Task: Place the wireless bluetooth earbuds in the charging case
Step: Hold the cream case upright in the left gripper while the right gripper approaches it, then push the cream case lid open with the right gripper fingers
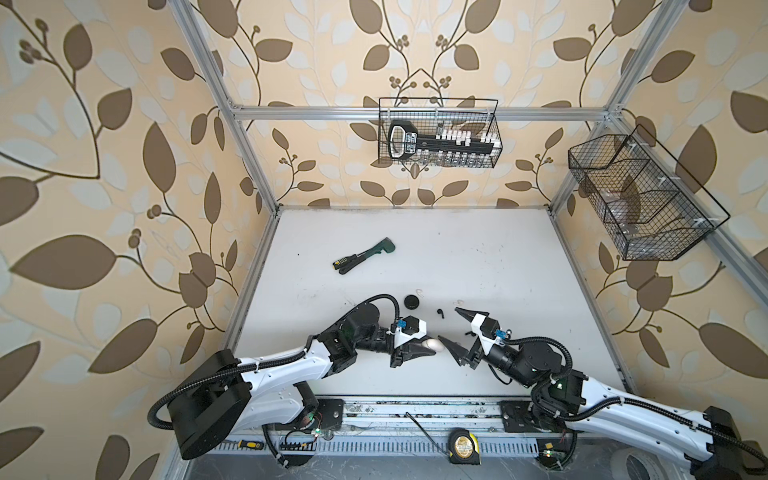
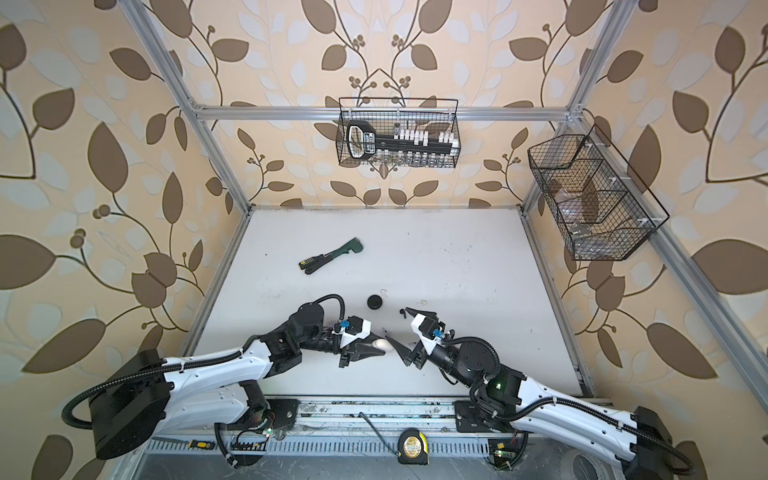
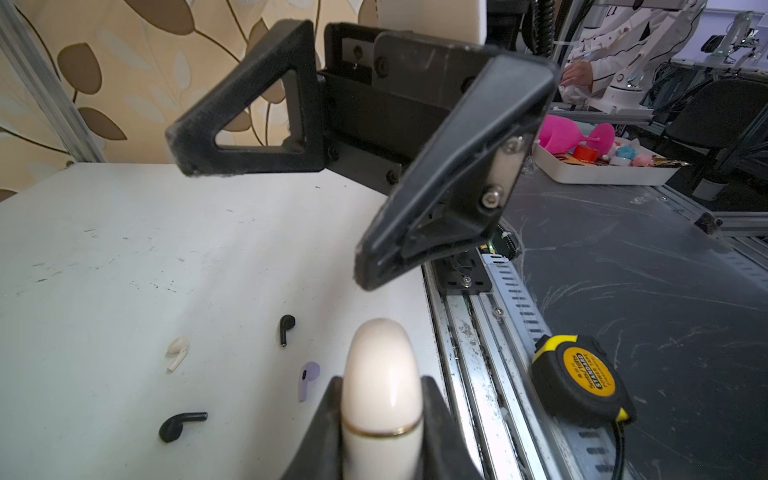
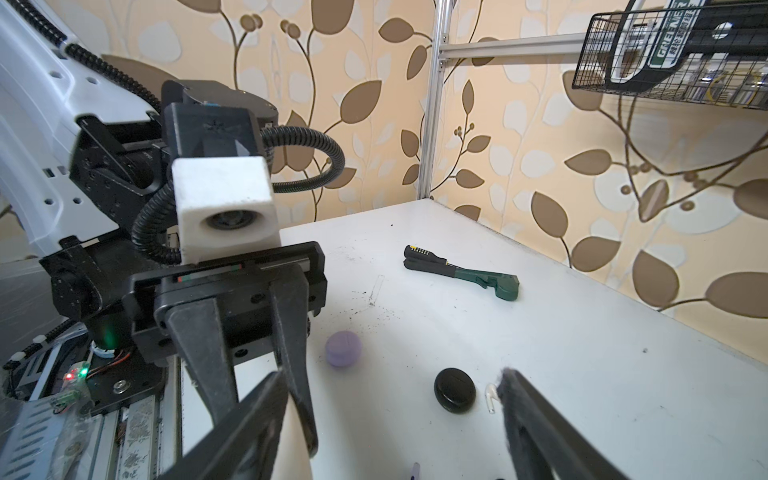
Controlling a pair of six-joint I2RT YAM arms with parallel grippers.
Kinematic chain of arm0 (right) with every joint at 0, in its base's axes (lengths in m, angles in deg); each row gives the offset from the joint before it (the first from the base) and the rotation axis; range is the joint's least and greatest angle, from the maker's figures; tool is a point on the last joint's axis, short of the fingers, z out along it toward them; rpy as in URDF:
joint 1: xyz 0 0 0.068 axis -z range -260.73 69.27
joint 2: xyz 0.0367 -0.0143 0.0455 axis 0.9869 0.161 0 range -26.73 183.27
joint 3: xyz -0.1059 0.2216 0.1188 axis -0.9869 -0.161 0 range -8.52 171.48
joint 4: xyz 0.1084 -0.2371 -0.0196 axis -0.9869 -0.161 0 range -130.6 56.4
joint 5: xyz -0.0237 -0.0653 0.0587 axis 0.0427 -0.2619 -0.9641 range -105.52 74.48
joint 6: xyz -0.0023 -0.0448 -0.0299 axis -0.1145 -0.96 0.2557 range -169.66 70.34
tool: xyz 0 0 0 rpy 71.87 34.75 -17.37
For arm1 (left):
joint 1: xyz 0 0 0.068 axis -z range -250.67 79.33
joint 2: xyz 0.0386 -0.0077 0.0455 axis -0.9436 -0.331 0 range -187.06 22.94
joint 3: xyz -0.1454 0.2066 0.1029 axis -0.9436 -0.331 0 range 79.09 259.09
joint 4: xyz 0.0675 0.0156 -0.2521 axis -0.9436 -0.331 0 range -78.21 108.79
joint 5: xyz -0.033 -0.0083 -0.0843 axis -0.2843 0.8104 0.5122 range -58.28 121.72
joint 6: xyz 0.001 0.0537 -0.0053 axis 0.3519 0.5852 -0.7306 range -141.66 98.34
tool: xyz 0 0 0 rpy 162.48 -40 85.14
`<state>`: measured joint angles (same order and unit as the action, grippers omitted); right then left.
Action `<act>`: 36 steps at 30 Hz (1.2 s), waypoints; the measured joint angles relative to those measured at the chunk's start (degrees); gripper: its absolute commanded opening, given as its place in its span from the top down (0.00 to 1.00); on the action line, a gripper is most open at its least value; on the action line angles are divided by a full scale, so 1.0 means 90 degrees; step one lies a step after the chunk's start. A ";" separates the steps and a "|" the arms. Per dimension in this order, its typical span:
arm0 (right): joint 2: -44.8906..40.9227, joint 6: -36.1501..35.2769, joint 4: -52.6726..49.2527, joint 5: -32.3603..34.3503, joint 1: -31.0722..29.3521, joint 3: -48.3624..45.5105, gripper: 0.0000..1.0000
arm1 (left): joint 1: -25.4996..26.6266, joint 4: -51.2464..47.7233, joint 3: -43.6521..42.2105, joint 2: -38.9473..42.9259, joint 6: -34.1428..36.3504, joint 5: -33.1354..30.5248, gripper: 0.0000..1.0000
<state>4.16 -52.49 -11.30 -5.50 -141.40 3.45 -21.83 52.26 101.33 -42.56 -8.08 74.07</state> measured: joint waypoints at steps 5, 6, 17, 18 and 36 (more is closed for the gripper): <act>0.0175 -0.0049 0.0000 -0.0051 0.0000 0.0000 0.20 | 0.0000 -0.0083 0.0092 -0.0034 0.0027 0.0102 1.00; 0.0209 -0.0073 0.0000 -0.0092 0.0000 0.0000 0.20 | 0.0000 -0.0085 0.0092 -0.0034 0.0032 0.0109 1.00; 0.0255 -0.0282 0.0032 -0.0495 0.0005 0.0000 0.24 | 0.0002 -0.0168 0.0092 -0.0034 0.0114 0.0136 1.00; 0.0255 -0.0291 0.0032 -0.0505 0.0005 0.0000 0.24 | 0.0002 -0.0168 0.0092 -0.0034 0.0117 0.0136 1.00; 0.0420 -0.0476 0.0095 -0.0969 0.0005 -0.0002 0.31 | 0.0002 -0.0061 0.0066 0.0398 0.0100 -0.0401 1.00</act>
<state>7.94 -56.78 -10.45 -14.22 -141.35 3.43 -21.81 51.72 101.92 -38.97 -7.18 70.46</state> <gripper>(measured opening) 0.711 0.252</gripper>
